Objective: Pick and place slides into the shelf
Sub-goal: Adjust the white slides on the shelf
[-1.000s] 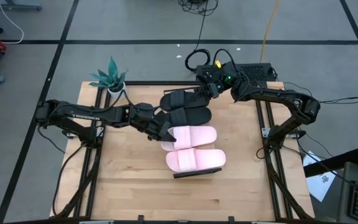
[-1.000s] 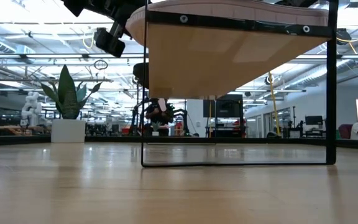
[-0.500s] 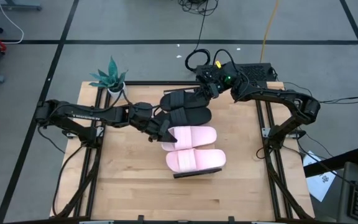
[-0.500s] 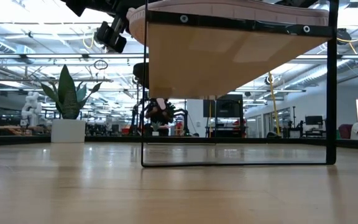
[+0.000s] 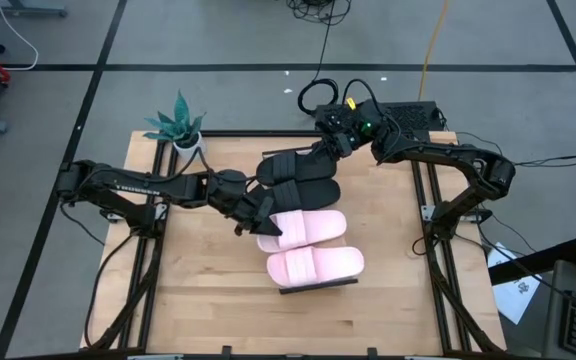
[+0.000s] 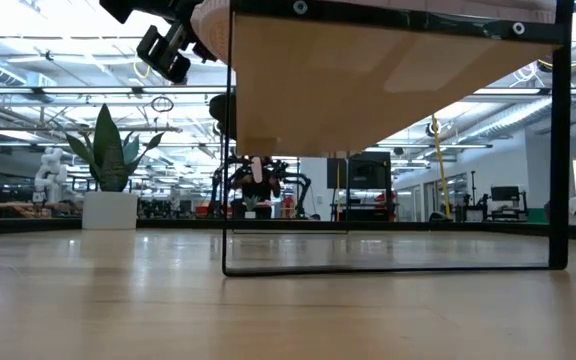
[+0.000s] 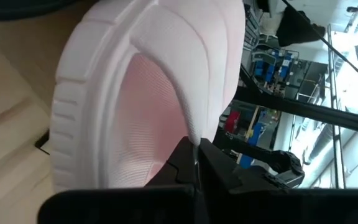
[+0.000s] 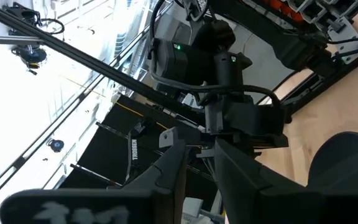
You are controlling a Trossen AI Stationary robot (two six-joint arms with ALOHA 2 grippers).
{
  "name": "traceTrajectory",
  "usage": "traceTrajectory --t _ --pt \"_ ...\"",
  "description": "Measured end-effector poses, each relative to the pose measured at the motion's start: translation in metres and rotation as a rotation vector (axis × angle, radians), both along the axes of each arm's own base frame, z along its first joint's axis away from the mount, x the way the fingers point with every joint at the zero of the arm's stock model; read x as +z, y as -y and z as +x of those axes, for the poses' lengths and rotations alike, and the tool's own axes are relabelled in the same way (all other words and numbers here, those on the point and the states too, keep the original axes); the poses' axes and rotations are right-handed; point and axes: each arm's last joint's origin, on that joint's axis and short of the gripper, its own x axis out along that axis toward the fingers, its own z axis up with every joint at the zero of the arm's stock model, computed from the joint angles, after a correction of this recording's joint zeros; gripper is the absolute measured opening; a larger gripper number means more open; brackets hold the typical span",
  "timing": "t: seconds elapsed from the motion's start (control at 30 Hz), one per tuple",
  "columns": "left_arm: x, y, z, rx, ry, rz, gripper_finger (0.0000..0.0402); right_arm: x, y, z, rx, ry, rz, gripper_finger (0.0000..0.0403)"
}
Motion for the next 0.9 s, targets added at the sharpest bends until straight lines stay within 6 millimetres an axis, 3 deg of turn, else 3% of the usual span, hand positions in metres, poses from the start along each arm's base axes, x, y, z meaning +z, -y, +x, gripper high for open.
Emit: traceTrajectory --t 0.43,0.9 --pt "-0.0047 -0.0006 -0.0027 0.022 -0.08 -0.039 0.0 0.0 -0.0001 -0.0001 0.005 -0.004 0.006 0.0073" --pt "-0.007 -0.0035 -0.0036 0.025 -0.076 0.038 0.0009 0.0024 -0.0002 -0.0004 0.007 0.014 0.008 0.0073"
